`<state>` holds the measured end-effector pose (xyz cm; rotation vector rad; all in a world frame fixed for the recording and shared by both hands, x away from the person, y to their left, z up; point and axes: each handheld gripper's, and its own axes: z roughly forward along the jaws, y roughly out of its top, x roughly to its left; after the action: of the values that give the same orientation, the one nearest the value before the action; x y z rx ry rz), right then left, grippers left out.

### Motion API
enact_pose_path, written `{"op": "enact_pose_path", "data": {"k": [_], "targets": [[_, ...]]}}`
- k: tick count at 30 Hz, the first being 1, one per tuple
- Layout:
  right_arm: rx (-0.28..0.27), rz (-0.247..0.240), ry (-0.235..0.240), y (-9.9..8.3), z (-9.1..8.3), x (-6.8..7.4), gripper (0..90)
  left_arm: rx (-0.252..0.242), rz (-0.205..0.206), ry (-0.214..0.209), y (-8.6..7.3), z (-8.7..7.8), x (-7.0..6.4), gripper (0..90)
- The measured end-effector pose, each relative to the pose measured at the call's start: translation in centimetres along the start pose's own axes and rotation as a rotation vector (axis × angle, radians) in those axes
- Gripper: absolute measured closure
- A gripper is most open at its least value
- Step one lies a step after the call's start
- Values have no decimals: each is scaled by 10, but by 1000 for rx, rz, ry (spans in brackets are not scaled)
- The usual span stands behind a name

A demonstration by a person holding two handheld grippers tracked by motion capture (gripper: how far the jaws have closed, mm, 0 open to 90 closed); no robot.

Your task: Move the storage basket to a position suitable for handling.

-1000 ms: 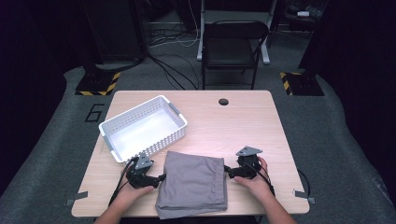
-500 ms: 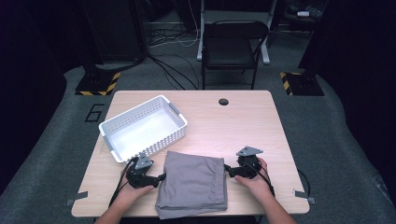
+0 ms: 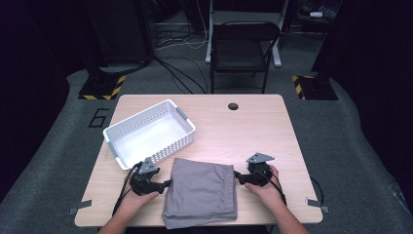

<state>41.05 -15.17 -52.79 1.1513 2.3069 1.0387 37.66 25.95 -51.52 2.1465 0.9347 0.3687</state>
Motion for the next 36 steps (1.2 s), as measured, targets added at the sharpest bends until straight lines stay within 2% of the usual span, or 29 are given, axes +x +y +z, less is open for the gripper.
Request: {"op": "enact_pose_path", "data": {"k": [4, 5, 7, 13, 15, 18, 22, 24, 25, 28, 32, 34, 35, 36], "targets": [[0, 2, 0, 0, 0, 0, 224, 0, -12, -25, 4, -4, -2, 311], [1, 1, 0, 0, 0, 0, 224, -12, -35, -38, 7, -6, -4, 315], [1, 0, 0, 0, 0, 0, 224, -25, -41, -49, 11, -9, -5, 319], [-3, -2, -2, 0, 1, 0, 223, -22, -56, -24, 28, -15, -9, 345], [-4, -6, -2, 0, 1, 0, 223, -20, -55, -37, 33, -18, -7, 365], [-3, -9, -1, 0, 1, 0, 223, -29, -55, -35, 41, -21, -5, 384], [-3, -9, -1, 0, 1, 0, 223, -55, -59, -39, 60, -30, 6, 406], [-1, -9, 0, 1, 1, 0, 223, -67, -68, -35, 63, -31, 7, 408], [-2, -10, 0, 1, 1, 0, 223, -80, -74, -27, 69, -35, 12, 408], [0, -13, -2, 0, 1, -1, 223, -75, -94, -4, 78, -40, 18, 405], [-1, -13, 0, 1, 1, -1, 223, -75, -96, 17, 84, -45, 24, 404], [-1, -12, 0, 1, 1, -1, 223, -89, -97, 27, 87, -51, 29, 406], [-1, -13, 1, 1, 1, -1, 223, -110, -108, 39, 90, -57, 33, 408], [0, -13, -1, 1, 1, -1, 223, -109, -116, 40, 92, -61, 36, 407]]}}
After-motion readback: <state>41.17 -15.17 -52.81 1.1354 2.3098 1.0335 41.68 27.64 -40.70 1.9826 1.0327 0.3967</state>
